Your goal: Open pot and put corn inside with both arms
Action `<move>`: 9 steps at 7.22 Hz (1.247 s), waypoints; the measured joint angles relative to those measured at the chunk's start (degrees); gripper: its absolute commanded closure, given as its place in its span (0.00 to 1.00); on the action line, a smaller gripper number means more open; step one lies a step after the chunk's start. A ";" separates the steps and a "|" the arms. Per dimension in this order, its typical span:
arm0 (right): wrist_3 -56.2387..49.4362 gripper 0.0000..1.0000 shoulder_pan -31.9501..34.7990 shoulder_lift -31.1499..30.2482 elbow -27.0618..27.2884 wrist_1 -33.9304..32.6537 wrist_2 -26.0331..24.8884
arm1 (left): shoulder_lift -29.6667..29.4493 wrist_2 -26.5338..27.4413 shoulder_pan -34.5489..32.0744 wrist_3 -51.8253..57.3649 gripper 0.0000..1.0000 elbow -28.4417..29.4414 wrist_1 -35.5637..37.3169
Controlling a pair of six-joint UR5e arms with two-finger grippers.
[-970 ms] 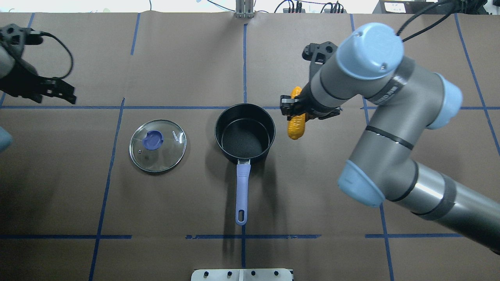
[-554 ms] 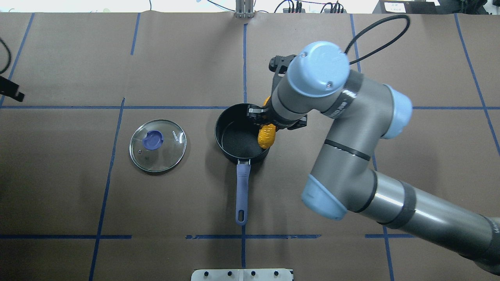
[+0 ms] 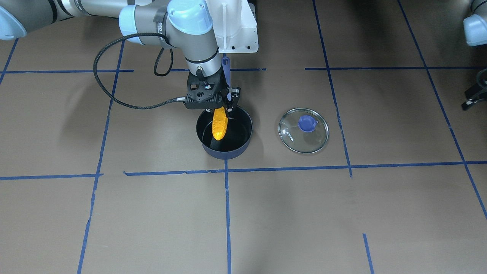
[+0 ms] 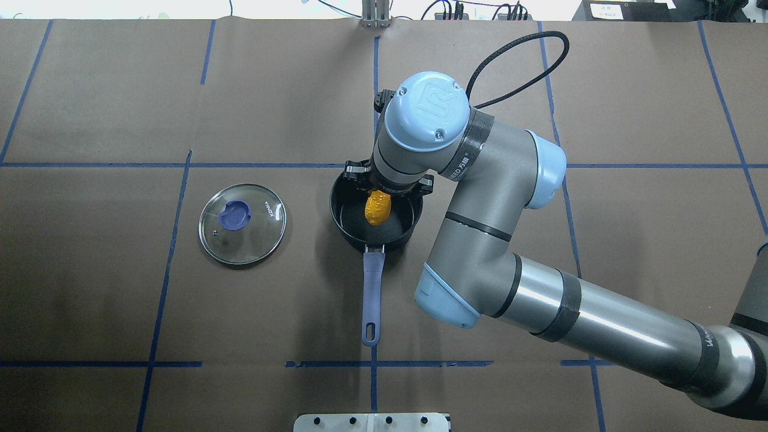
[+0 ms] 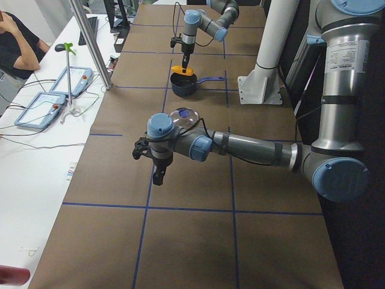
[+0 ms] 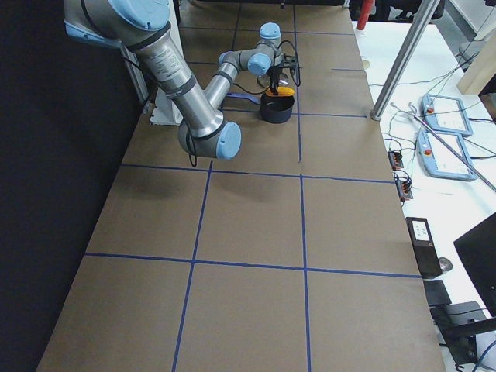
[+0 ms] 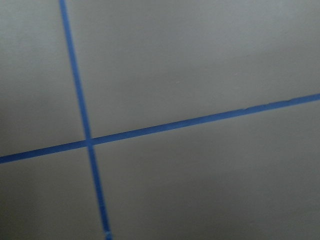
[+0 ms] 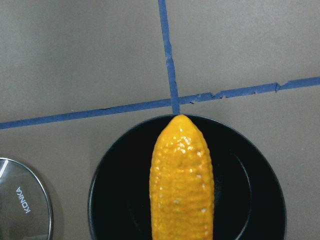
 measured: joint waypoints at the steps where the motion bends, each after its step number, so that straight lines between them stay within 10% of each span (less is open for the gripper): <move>1: 0.35 0.01 -0.01 0.12 -0.11 0.70 -0.01 | 1.38 -0.02 -1.18 2.65 0.00 0.45 0.01; 5: 0.19 0.01 2.33 -1.42 4.11 0.39 1.63 | 5.19 -0.02 -5.55 9.83 0.00 3.24 -0.09; 9: -18.17 0.01 15.26 -18.00 14.96 -1.83 13.13 | 5.42 -4.47 -8.77 10.36 0.00 5.04 3.72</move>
